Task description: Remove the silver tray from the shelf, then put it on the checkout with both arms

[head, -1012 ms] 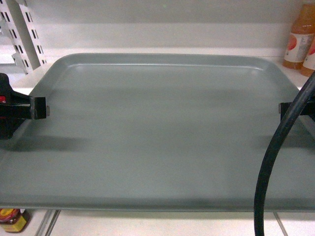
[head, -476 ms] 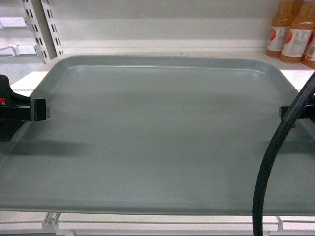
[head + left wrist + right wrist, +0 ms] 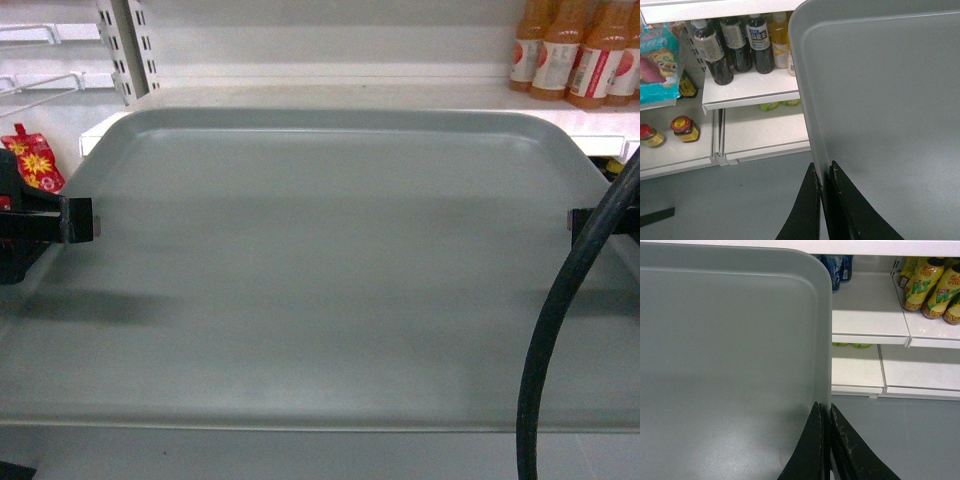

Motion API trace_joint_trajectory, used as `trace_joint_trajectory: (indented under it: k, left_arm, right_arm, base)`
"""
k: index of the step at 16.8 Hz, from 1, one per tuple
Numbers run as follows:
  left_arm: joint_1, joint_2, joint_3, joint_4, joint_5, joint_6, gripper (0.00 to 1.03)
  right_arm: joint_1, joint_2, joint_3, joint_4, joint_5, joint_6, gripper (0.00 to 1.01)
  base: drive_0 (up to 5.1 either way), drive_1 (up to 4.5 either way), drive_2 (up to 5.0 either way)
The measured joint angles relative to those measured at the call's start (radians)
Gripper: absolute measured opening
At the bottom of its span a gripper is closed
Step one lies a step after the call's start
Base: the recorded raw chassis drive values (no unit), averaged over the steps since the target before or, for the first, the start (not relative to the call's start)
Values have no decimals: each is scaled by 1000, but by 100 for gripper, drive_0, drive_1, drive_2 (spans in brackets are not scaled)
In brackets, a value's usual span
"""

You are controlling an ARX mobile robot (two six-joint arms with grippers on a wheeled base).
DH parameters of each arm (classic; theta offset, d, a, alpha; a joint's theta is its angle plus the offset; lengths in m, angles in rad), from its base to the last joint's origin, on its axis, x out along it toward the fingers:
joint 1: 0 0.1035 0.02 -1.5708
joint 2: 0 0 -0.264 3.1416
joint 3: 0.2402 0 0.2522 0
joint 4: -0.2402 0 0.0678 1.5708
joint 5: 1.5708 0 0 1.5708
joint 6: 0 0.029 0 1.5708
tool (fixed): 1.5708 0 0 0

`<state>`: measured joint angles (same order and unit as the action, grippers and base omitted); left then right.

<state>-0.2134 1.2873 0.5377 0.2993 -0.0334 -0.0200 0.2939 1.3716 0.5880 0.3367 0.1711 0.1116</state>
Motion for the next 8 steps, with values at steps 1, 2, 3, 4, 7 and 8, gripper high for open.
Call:
trace_joint_trajectory:
  k: [1, 2, 3, 4, 7, 8]
  left_arm:
    - [-1, 0, 0, -5, 0, 0, 4]
    - [0, 0, 0, -3, 0, 0, 4]
    - [1, 0, 0, -7, 0, 0, 4]
    - [-2, 0, 0, -3, 0, 0, 4]
    - [1, 0, 0, -2, 2, 1, 4]
    - [-1, 0, 0, -2, 1, 1, 4]
  right_arm:
    - [-1, 0, 0, -13, 0, 0, 3]
    - [0, 0, 0, -4, -1, 0, 3]
    - [0, 0, 0, -7, -2, 0, 3]
    - [-1, 0, 0, -9, 1, 0, 3]
    - [0, 0, 0, -2, 0, 0, 3]
    - [-1, 0, 0, -12, 0, 0, 3]
  base:
    - [9, -416, 433]
    - [9, -416, 433]
    - [16, -408, 440]
    - [16, -408, 440]
    - [15, -409, 439]
    - [14, -410, 438]
